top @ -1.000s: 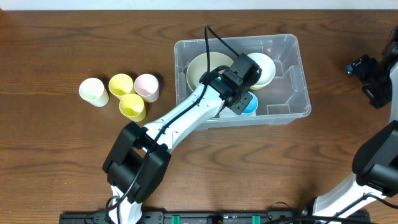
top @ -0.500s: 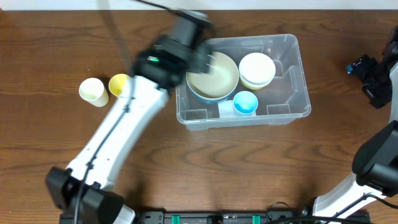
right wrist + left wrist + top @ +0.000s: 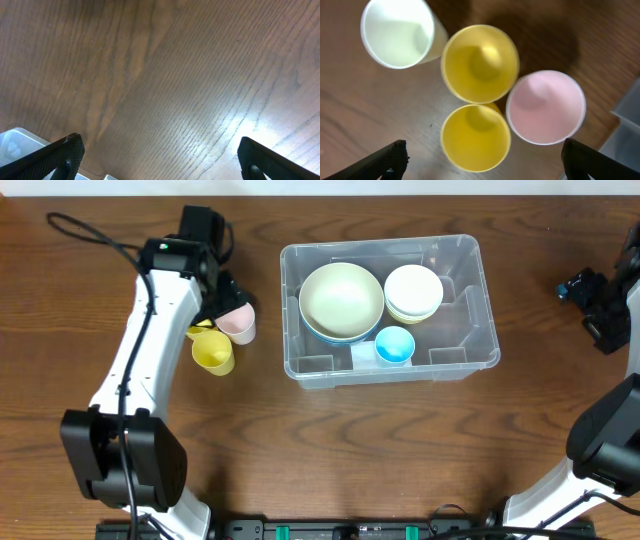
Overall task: Pack container
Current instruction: 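Move the left gripper back to the white cup and grasp it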
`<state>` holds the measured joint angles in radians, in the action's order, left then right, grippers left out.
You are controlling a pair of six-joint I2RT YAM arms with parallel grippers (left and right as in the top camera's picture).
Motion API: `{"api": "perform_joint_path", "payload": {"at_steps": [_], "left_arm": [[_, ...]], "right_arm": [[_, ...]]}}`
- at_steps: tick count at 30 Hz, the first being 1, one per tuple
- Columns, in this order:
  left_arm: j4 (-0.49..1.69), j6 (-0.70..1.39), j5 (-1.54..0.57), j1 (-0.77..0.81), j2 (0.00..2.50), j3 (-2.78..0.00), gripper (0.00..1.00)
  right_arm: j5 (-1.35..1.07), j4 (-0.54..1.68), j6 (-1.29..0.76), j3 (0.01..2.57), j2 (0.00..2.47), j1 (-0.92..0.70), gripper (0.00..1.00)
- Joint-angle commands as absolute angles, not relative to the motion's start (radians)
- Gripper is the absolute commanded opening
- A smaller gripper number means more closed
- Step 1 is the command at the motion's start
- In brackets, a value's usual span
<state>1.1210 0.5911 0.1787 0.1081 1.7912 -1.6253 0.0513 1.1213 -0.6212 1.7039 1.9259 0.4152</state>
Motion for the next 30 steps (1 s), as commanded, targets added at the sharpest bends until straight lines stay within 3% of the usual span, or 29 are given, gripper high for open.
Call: {"api": "perform_joint_path", "payload": {"at_steps": [1,18,30], "left_arm": [[1.144,0.646,0.169,0.086,1.784,-1.625,0.98],[1.131,0.615,0.168,-0.241,1.789,-1.586,0.98],[0.96,0.626,0.165,-0.265,1.793,-1.384,0.98]], "right_arm": [[0.055,1.121,-0.635,1.7,1.917,0.424,0.99],[0.056,1.121,-0.635,1.7,1.917,0.424,0.99],[0.055,1.121,-0.635,1.7,1.917,0.424,0.99]]}}
